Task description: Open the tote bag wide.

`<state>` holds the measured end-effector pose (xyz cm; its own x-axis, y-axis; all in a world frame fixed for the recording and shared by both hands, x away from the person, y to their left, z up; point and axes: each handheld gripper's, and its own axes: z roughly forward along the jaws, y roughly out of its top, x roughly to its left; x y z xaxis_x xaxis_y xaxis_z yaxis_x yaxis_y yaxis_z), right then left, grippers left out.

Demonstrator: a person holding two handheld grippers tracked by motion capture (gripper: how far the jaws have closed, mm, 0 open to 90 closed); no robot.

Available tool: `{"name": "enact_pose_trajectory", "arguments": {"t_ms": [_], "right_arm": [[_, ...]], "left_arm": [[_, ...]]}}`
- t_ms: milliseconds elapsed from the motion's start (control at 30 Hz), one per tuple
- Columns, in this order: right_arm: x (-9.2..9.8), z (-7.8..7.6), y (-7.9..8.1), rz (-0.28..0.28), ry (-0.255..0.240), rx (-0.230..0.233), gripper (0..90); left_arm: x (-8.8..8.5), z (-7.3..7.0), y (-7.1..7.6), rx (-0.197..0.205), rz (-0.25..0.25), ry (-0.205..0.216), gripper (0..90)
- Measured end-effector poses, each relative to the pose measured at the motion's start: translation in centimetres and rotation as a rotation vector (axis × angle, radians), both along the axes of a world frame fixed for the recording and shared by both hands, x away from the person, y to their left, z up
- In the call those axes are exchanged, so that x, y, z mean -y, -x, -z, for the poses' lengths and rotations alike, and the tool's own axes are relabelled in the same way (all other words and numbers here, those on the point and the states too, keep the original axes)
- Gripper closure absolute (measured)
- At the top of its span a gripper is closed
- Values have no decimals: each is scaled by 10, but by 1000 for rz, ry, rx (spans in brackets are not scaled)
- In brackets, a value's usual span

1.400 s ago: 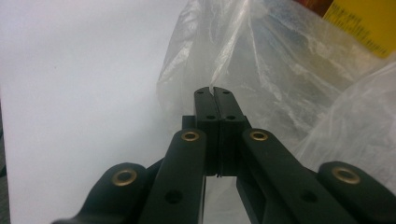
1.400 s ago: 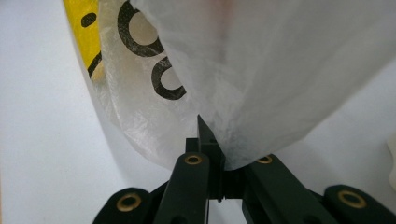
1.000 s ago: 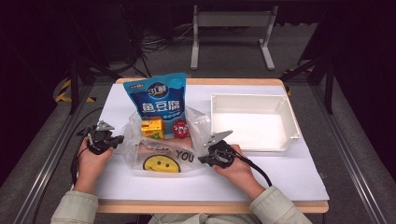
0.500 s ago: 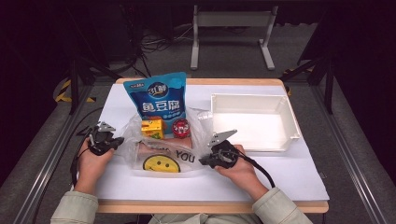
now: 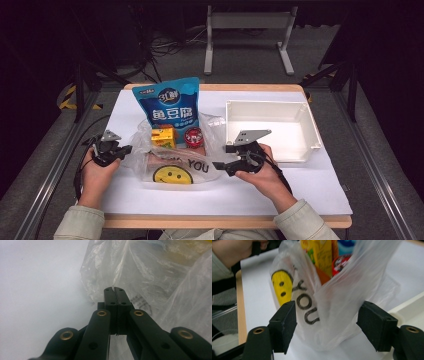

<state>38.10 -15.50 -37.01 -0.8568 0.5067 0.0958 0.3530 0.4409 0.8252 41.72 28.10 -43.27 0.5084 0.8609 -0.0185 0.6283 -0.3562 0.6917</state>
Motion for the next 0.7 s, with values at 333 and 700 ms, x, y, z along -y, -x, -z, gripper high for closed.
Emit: {"name": "enact_pose_trajectory", "arguments": {"t_ms": [333,700], "right_arm": [[5,-35,-17,111,-67,101,279],[-1,-60,-34,147,-80,161,269]], "left_arm": [[0,-3,2,20,-3,12,900],[-1,-6,3,28,3,29,900]]}}
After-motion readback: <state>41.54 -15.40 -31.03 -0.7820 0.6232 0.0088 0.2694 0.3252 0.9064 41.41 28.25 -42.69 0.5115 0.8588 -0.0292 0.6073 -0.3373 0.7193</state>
